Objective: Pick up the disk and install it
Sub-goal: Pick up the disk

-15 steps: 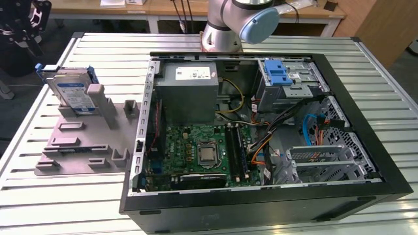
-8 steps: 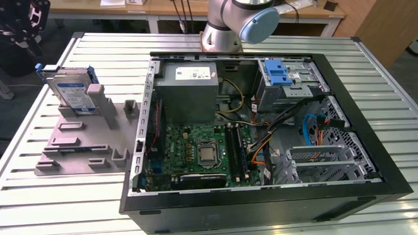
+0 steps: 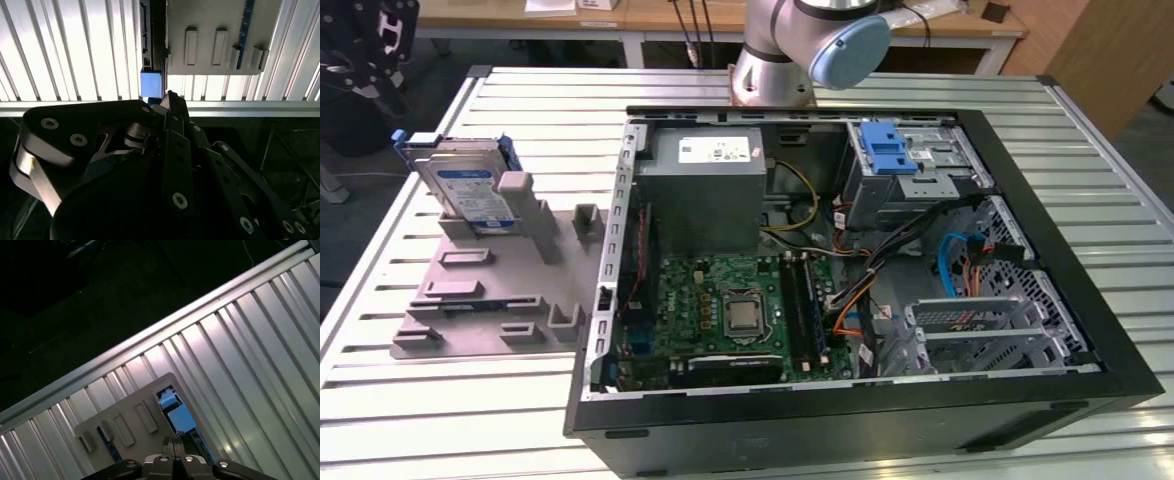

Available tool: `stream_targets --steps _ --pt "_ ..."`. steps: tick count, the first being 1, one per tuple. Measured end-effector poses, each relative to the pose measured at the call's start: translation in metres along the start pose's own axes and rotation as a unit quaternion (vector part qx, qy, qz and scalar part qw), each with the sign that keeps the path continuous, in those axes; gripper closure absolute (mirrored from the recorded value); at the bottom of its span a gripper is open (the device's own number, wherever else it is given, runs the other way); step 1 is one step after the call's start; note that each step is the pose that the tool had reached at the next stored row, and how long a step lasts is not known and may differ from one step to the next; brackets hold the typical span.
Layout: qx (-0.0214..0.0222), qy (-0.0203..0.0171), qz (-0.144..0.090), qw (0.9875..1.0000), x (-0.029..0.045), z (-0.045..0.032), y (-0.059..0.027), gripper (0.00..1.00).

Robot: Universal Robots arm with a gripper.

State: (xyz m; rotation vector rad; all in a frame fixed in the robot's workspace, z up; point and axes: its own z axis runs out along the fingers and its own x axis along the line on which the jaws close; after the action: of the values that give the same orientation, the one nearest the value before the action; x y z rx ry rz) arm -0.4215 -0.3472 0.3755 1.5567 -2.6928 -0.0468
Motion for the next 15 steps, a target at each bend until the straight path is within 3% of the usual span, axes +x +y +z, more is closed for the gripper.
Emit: stream_targets --steps 7,15 --pt "0.0006 0.0021 -0.052 0.9987 0.0000 0.0001 0.0000 0.89" --pt "0.0016 0.0045 -0.111 0.9938 0.0000 0.0003 0.0000 0.89"
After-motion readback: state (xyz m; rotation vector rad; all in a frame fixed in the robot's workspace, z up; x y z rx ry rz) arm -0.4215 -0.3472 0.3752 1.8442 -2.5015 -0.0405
